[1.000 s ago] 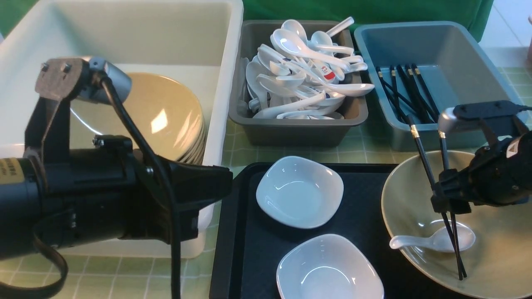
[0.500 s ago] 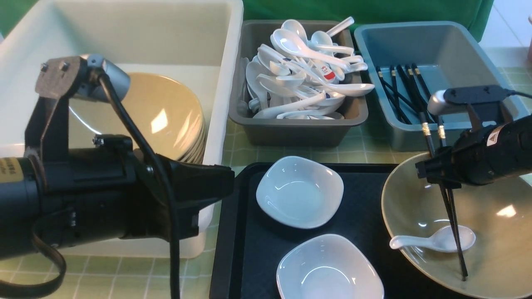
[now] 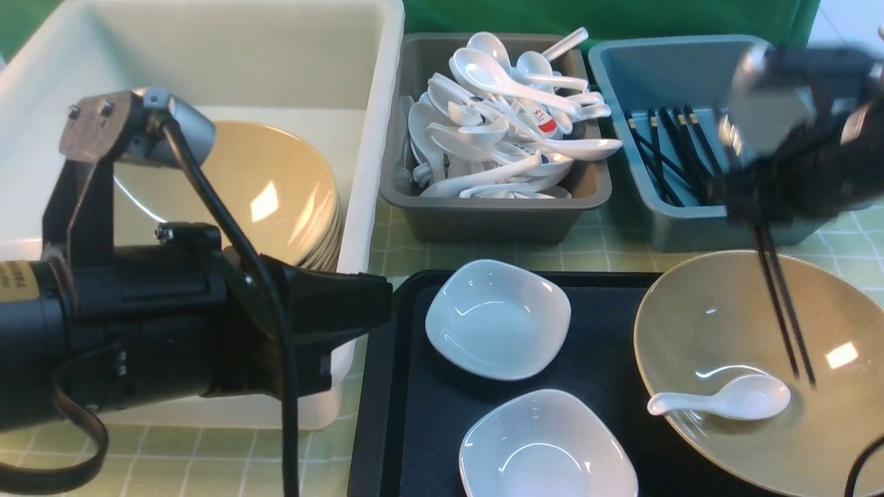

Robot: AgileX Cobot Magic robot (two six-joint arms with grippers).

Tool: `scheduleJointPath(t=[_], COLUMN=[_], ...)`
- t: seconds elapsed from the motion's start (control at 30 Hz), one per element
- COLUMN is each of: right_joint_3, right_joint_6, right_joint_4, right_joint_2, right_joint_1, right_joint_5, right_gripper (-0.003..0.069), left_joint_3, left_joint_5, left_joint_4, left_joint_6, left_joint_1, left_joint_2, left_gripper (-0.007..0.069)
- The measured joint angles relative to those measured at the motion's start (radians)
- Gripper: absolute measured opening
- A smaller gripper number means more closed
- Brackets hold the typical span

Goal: On green table put chopsticks spoon bowls plates into blue grey white boxes.

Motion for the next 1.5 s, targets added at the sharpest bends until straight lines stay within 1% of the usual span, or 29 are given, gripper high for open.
scheduleJointPath(t=[0.1, 0.13, 0.17, 0.2, 0.3, 0.33, 0.4, 0.47, 0.5, 0.53, 0.7, 0.77, 0.8, 0.83, 0.97, 1.07, 1.1, 1.13, 1.17, 1.2, 1.23, 1.3, 1.33, 1.47, 1.5], right_joint_3=[-0.118, -0.203, -0.203, -0.299, -0.411, -0.485, -0.538, -0.646, -0.653, -0.698, -0.743, -0.744, -0.744, -0.744, -0.744, -0.748, -0.748, -0.748, -0.748, -0.748, -0.748, -0.748, -0.748, -0.748, -0.746], right_joint_6=[0.000, 0.001, 0.001, 0.001, 0.001, 0.008, 0.018, 0.028, 0.029, 0.029, 0.066, 0.105, 0.108, 0.139, 0.158, 0.158, 0.158, 0.158, 0.157, 0.151, 0.131, 0.091, 0.041, -0.089, -0.120], right_joint_4=[0.007, 0.017, 0.017, 0.026, 0.032, 0.033, 0.033, 0.036, 0.036, 0.036, 0.036, 0.036, 0.036, 0.036, 0.036, 0.037, 0.037, 0.037, 0.037, 0.037, 0.037, 0.037, 0.037, 0.037, 0.037], right_joint_2=[0.026, 0.065, 0.065, 0.110, 0.186, 0.256, 0.296, 0.410, 0.418, 0.482, 0.660, 0.711, 0.711, 0.739, 0.753, 0.750, 0.745, 0.741, 0.729, 0.720, 0.702, 0.663, 0.629, 0.492, 0.437], right_joint_1=[-0.017, -0.028, -0.028, -0.040, -0.055, -0.066, -0.073, -0.088, -0.088, -0.096, -0.107, -0.113, -0.113, -0.117, -0.119, -0.119, -0.119, -0.119, -0.119, -0.119, -0.119, -0.119, -0.119, -0.119, -0.119], right_joint_5=[0.002, 0.001, 0.001, 0.000, -0.004, -0.014, -0.022, -0.045, -0.049, -0.061, -0.114, -0.119, -0.119, -0.114, -0.086, -0.068, -0.050, -0.044, -0.017, -0.002, 0.020, 0.052, 0.080, 0.169, 0.216], right_gripper=[0.0120, 0.0120, 0.0120, 0.0120, 0.0120, 0.0120, 0.0120, 0.0120, 0.0120, 0.0120, 0.0120, 0.0120, 0.0120, 0.0120, 0.0135, 0.0185, 0.0230, 0.0252, 0.0304, 0.0335, 0.0377, 0.0424, 0.0454, 0.0479, 0.0482], left_joint_3=[0.000, 0.000, 0.000, 0.000, 0.000, 0.000, -0.002, -0.016, -0.018, -0.029, -0.040, -0.040, -0.040, -0.040, -0.040, -0.040, -0.040, -0.040, -0.040, -0.040, -0.040, -0.040, -0.040, -0.040, -0.040], left_joint_5=[-0.008, -0.030, -0.035, -0.075, -0.121, -0.147, -0.151, -0.145, -0.145, -0.138, -0.136, -0.134, -0.134, -0.134, -0.134, -0.134, -0.133, -0.133, -0.133, -0.132, -0.132, -0.131, -0.130, -0.110, -0.096], left_joint_4=[0.000, 0.000, 0.000, -0.006, -0.025, -0.037, -0.046, -0.056, -0.056, -0.059, -0.087, -0.101, -0.101, -0.105, -0.108, -0.108, -0.108, -0.108, -0.108, -0.108, -0.108, -0.108, -0.108, -0.096, -0.085], left_joint_6=[0.018, 0.031, 0.033, 0.049, 0.064, 0.068, 0.068, 0.068, 0.068, 0.068, 0.068, 0.068, 0.068, 0.068, 0.068, 0.068, 0.068, 0.068, 0.068, 0.068, 0.068, 0.068, 0.068, 0.068, 0.068], left_joint_1=[0.000, 0.000, 0.000, 0.000, 0.000, 0.000, 0.000, 0.000, 0.000, 0.000, 0.000, 0.000, 0.000, 0.000, 0.000, 0.000, 0.000, 0.000, 0.000, 0.000, 0.000, 0.000, 0.000, 0.000, 0.000], left_joint_2=[0.000, 0.001, 0.001, 0.005, 0.018, 0.035, 0.048, 0.092, 0.096, 0.120, 0.163, 0.168, 0.168, 0.168, 0.168, 0.168, 0.168, 0.168, 0.168, 0.168, 0.168, 0.168, 0.168, 0.168, 0.168], left_gripper=[-0.0002, -0.0002, -0.0002, -0.0002, -0.0002, -0.0002, -0.0002, -0.0002, -0.0002, -0.0002, -0.0002, -0.0002, -0.0002, -0.0002, -0.0002, -0.0002, -0.0002, -0.0002, -0.0002, -0.0002, -0.0002, -0.0002, -0.0002, -0.0002, -0.0002])
